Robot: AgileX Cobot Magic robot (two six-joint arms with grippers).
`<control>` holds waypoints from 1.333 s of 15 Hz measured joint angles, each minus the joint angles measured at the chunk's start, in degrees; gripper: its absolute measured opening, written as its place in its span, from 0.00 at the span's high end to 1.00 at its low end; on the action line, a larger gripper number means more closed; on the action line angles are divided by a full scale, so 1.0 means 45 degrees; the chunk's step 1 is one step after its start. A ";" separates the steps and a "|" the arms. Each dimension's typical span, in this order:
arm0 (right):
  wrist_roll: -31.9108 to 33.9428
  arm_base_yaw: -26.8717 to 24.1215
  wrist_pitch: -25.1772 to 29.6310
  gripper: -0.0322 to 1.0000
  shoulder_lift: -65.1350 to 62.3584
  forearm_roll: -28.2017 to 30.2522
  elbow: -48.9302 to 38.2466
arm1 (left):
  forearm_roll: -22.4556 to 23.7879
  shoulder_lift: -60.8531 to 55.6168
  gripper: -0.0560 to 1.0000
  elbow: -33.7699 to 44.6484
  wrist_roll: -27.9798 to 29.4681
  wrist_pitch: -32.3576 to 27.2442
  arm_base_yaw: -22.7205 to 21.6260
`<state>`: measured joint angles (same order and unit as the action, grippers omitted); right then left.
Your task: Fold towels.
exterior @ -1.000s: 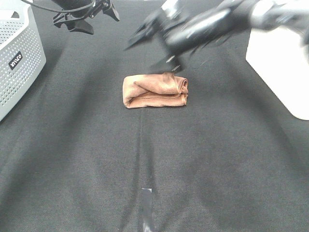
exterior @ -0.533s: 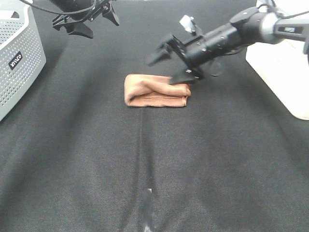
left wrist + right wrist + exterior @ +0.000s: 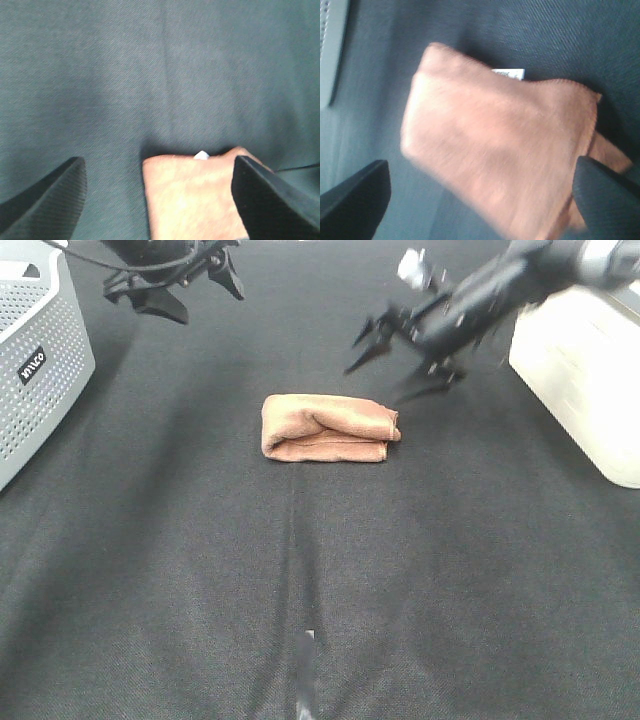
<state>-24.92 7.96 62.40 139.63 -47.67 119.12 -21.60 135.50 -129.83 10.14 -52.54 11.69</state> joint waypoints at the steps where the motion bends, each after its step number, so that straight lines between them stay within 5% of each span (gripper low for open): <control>1: 0.0064 0.0000 0.0395 0.08 -0.0471 0.0471 0.0000 | 0.0191 -0.0204 0.23 0.0000 -0.0229 -0.0318 0.0000; 6: 0.1515 0.0000 0.1502 0.08 -0.2241 0.2101 -0.0038 | 0.1617 -0.1935 0.23 -0.0013 -0.0726 -0.3540 0.0076; 10: 0.2305 0.0000 0.1515 0.08 -0.3756 0.3119 -0.0942 | 0.3552 -0.3374 0.23 0.0700 -0.0726 -0.3743 0.0662; 12: 0.2330 0.0000 0.1515 0.08 -0.4940 0.3743 -0.1974 | 0.4316 -0.4736 0.23 0.2012 -0.0726 -0.3743 0.1108; 20: 0.2343 0.0000 0.1541 0.08 -1.2109 0.5373 -0.9116 | 0.4800 -1.2070 0.23 1.0326 -0.0726 -0.3782 0.1248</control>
<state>-14.38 7.96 69.33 85.14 -23.49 78.09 0.00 81.19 -83.37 6.88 -69.56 17.30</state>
